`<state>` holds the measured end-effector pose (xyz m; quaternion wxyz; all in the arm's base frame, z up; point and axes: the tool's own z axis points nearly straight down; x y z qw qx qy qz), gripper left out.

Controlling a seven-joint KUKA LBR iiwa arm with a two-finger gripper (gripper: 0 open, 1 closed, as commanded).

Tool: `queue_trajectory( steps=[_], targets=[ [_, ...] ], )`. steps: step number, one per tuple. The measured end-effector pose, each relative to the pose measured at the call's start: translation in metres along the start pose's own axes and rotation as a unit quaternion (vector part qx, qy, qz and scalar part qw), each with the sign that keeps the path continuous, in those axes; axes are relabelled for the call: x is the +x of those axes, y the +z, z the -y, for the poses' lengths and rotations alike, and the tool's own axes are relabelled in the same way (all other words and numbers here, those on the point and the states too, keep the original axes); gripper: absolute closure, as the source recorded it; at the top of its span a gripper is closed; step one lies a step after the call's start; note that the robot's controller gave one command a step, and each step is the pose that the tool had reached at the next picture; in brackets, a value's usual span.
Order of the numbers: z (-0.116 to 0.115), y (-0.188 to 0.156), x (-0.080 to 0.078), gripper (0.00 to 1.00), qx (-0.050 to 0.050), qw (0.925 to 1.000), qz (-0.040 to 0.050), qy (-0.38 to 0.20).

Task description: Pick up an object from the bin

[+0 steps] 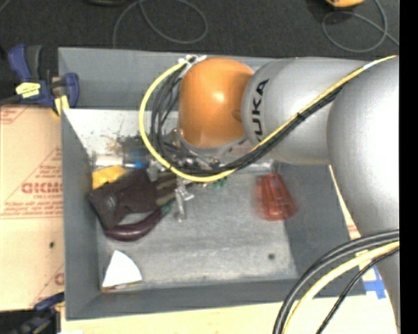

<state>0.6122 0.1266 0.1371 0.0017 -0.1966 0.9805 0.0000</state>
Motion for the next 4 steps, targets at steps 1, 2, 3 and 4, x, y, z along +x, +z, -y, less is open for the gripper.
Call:
queue_trajectory(
  steps=[1, 2, 3, 4],
  targets=[
    [-0.014, 0.006, -0.013, 0.00, 0.000, 0.9999, 0.0044, -0.012],
    [-0.022, 0.032, -0.020, 0.00, 0.001, 0.9994, 0.0031, 0.034],
    [-0.027, 0.062, -0.039, 1.00, 0.002, 0.9939, 0.0090, -0.110],
    [-0.027, 0.062, -0.039, 1.00, 0.002, 0.9939, 0.0089, -0.110]
  ],
)
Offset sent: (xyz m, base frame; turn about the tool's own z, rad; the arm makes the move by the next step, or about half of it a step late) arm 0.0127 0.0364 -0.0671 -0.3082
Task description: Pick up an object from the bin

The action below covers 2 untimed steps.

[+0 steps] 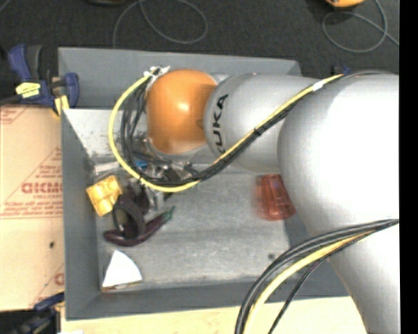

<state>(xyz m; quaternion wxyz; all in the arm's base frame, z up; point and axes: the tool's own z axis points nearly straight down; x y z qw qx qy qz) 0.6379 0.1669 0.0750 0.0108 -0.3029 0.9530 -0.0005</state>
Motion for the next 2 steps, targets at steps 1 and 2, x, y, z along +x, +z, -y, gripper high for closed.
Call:
queue_trajectory(
  steps=[1, 2],
  targets=[
    [0.000, -0.003, 0.001, 1.00, 0.000, 1.0000, -0.0003, 0.000],
    [0.000, -0.017, 0.001, 1.00, 0.000, 1.0000, -0.0006, 0.000]
  ],
)
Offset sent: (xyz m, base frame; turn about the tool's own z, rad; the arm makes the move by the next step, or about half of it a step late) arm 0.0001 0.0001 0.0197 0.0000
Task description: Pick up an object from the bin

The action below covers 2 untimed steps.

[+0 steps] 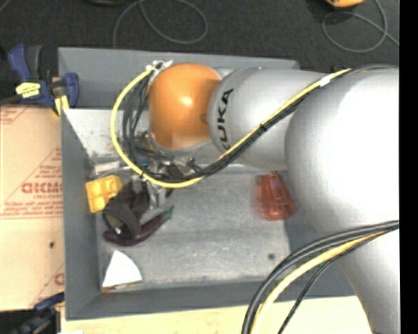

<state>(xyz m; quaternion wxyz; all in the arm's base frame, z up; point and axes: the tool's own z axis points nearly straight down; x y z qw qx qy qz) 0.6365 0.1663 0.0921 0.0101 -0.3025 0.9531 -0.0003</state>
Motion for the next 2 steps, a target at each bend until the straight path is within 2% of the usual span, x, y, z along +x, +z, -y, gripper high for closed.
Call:
queue_trajectory(
  steps=[1, 2],
  targets=[
    [0.0009, -0.0097, -0.0018, 1.00, 0.001, 1.0000, 0.0031, 0.000],
    [0.0005, -0.0176, -0.0007, 1.00, 0.000, 1.0000, 0.0008, 0.000]
  ],
)
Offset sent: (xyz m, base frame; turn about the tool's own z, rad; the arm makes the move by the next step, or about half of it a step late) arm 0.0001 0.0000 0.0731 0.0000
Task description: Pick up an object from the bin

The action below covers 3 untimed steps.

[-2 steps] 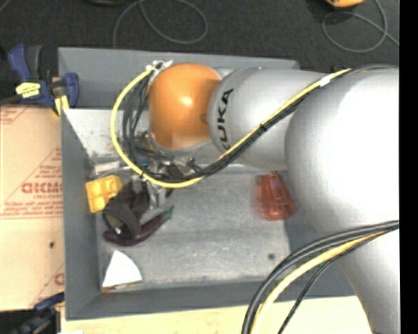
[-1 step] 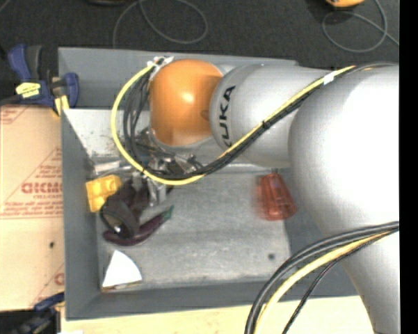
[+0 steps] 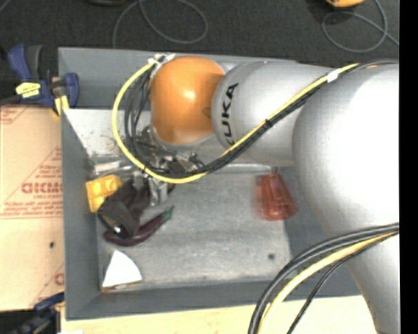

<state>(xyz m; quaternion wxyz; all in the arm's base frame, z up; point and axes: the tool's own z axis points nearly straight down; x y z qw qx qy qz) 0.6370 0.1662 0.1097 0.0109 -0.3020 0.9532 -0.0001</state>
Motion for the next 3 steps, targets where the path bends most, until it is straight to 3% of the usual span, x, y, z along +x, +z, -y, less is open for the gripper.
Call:
queue_trajectory(
  steps=[3],
  targets=[
    [0.001, -0.046, -0.002, 1.00, 0.001, 1.0000, 0.0019, 0.001]
  ],
)
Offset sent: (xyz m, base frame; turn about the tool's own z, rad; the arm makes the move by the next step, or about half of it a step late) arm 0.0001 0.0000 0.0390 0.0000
